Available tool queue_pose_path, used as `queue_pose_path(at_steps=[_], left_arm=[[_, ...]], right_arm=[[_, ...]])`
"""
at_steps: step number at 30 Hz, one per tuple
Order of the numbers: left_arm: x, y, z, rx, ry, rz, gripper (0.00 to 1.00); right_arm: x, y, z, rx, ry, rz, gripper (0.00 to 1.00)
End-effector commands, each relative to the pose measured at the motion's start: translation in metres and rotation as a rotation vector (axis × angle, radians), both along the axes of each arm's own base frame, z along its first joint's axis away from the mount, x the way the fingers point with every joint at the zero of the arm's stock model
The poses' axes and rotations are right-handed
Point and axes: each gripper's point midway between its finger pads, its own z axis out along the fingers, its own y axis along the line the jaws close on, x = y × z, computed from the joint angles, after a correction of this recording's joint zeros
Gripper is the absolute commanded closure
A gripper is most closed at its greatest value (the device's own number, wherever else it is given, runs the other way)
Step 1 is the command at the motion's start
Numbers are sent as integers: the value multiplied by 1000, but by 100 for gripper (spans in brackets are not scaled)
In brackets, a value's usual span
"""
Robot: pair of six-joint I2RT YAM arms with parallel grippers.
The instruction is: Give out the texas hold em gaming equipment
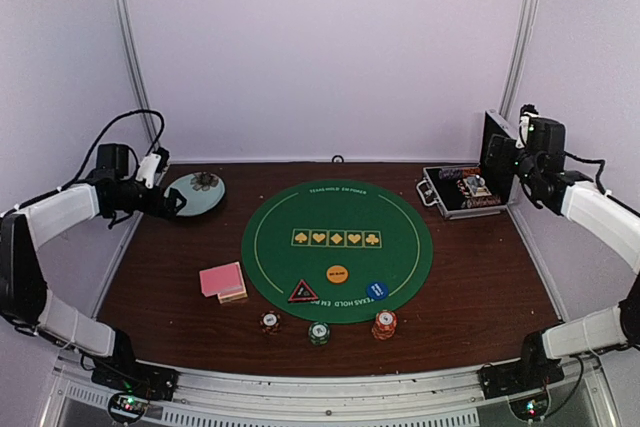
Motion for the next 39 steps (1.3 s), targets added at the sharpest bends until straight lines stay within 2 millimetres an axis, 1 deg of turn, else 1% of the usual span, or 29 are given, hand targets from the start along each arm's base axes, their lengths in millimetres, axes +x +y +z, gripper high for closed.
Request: queue_pose_path(at_steps=[1, 2, 5, 7, 8, 9, 12, 14, 17, 18, 20, 21, 22, 25, 28, 32, 36, 39], left_arm=[[-16, -3, 34, -25, 46, -16, 2], [-20, -4, 42, -31, 45, -22, 2], [-30, -9, 63, -49, 57, -39, 2], [-39, -11, 72, -59, 75, -48, 2], [-43, -12, 77, -61, 83, -52, 2], [-46, -13, 81, -60, 90, -59, 2], [-52, -10, 93, -34, 91, -58, 2], [-56, -9, 95, -23, 108, -62, 2], [-63, -11, 96, -23, 140, -76, 2], [-65, -12, 96, -24, 154, -82, 2], [-68, -14, 94, -23, 175, -99, 2], [-69, -13, 93, -20, 181, -102, 2], [-69, -13, 93, -17, 184, -105, 3], [-67, -12, 97, -3, 173, -104, 2], [-61, -8, 104, 21, 161, -100, 2], [-55, -7, 103, 25, 214, -99, 2], [-54, -11, 95, 12, 242, -124, 2], [-57, -15, 89, -4, 258, -143, 2]], right_arm=[[-16, 50, -40, 166, 245, 195, 0], [-18, 62, -39, 149, 261, 229, 0], [-27, 110, -41, 71, 332, 336, 1], [-36, 149, -43, 32, 366, 429, 1], [-45, 178, -44, 3, 383, 501, 1], [-52, 200, -47, -24, 404, 554, 2], [-74, 258, -63, -84, 478, 685, 4], [-86, 294, -75, -108, 513, 764, 7], [-103, 343, -90, -152, 560, 864, 12], [-108, 356, -96, -171, 574, 891, 13], [-117, 381, -119, -211, 618, 939, 17], [-122, 391, -122, -217, 619, 964, 19], [-128, 404, -135, -228, 641, 989, 21], [-136, 427, -159, -244, 674, 1033, 26], [-143, 441, -179, -258, 703, 1059, 29], [-150, 448, -203, -298, 730, 1067, 29], [-159, 451, -216, -320, 748, 1086, 29], [-165, 454, -224, -332, 759, 1097, 28]])
